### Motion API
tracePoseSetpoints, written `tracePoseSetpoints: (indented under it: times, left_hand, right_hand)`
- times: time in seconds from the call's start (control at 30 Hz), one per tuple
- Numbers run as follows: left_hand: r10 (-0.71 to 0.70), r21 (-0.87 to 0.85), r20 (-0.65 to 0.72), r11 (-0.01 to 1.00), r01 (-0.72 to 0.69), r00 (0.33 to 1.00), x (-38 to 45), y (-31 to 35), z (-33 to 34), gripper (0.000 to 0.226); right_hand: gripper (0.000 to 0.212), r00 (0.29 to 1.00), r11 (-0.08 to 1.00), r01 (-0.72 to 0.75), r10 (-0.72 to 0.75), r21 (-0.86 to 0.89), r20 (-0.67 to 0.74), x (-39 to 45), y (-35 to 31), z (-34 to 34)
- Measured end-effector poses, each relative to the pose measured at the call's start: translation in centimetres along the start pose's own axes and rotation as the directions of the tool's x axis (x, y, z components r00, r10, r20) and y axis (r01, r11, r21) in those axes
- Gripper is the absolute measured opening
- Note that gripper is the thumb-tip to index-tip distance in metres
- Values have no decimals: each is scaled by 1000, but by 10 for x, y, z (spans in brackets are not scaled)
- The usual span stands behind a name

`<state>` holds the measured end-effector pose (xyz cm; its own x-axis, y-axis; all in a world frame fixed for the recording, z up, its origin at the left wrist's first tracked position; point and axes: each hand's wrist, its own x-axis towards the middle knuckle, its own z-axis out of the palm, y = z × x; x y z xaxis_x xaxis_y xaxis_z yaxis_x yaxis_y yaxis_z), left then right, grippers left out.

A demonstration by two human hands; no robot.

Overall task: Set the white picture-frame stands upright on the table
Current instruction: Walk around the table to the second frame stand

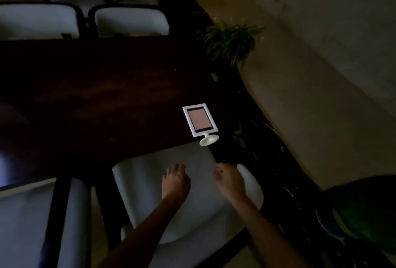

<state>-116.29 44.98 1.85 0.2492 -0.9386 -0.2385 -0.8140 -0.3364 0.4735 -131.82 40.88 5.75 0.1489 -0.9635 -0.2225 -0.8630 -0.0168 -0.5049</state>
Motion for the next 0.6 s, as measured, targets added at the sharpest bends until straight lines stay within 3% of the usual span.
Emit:
tracePoseSetpoints:
  times: [0.17,0.4,0.6]
  left_hand:
    - [-168,-229,-103,963,141,980,86,26,4,32]
    - [-426,-497,-66,798,341,902,197,47,28,39]
    - [-532,-534,-5,718,447,847,240,43,53,46]
  right_hand:
    - [13,998,994,63,-62,91,-11,122,9,-7]
    - [35,997,999,-20,17,37,69,252,31,5]
    - [39,986,996,-45,56,-73,158,294,43,38]
